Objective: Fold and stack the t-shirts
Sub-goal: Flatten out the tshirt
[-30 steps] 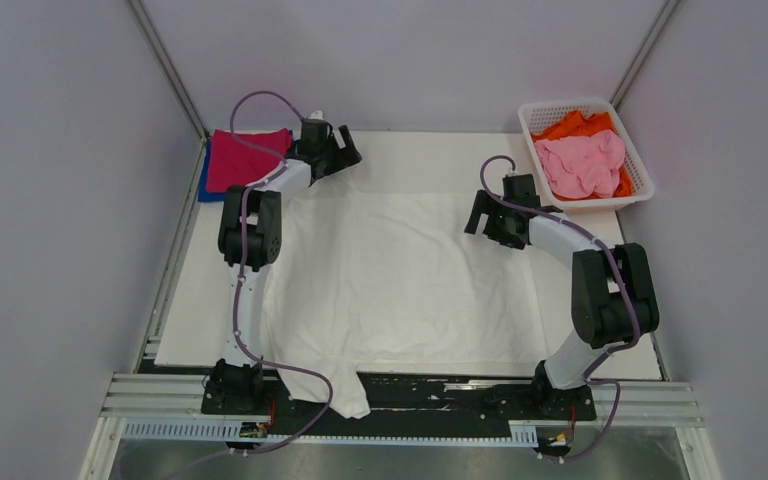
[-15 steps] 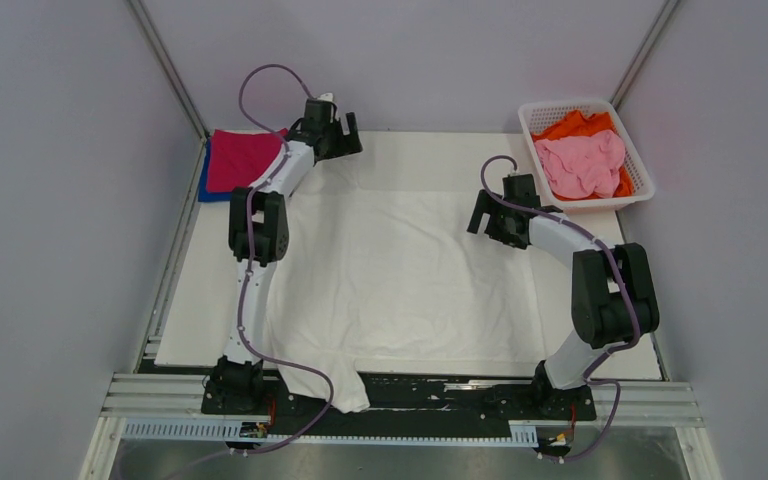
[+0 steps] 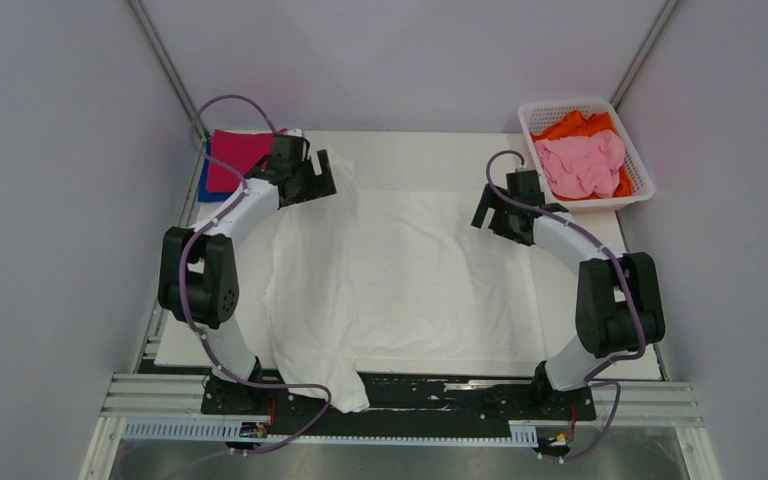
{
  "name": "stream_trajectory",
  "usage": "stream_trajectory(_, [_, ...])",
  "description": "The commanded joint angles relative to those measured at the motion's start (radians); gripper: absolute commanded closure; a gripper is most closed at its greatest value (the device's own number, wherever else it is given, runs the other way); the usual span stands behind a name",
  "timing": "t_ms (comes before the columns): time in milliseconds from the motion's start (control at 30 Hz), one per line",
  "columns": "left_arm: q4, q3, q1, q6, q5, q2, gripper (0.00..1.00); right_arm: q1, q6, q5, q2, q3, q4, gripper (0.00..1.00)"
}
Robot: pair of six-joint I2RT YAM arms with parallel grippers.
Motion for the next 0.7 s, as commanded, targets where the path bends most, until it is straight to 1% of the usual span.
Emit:
stream_trajectory(0, [0.079, -0.112, -0.006, -0.051, -0.001, -0.015, 0.00, 0.001, 0.019, 0.043, 0.022, 0.063, 0.009, 0.00])
stream_trajectory(233, [0.027, -0.064, -0.004, -0.080, -0.072, 0.103, 0.00, -0.002, 0.015, 0.063, 0.132, 0.138, 0.010, 0.00])
stream_trajectory(433, [-0.003, 0.019, 0.007, -0.088, -0.088, 0.227, 0.00, -0.015, 0.019, 0.055, 0.234, 0.204, 0.008, 0.00])
stream_trajectory(567, [-0.026, 0.121, 0.037, -0.116, -0.044, 0.353, 0.00, -0.031, 0.021, 0.043, 0.307, 0.262, 0.005, 0.00])
stream_trajectory(667, [-0.048, 0.178, 0.067, -0.146, -0.006, 0.410, 0.00, -0.048, 0.024, 0.024, 0.376, 0.320, 0.003, 0.00])
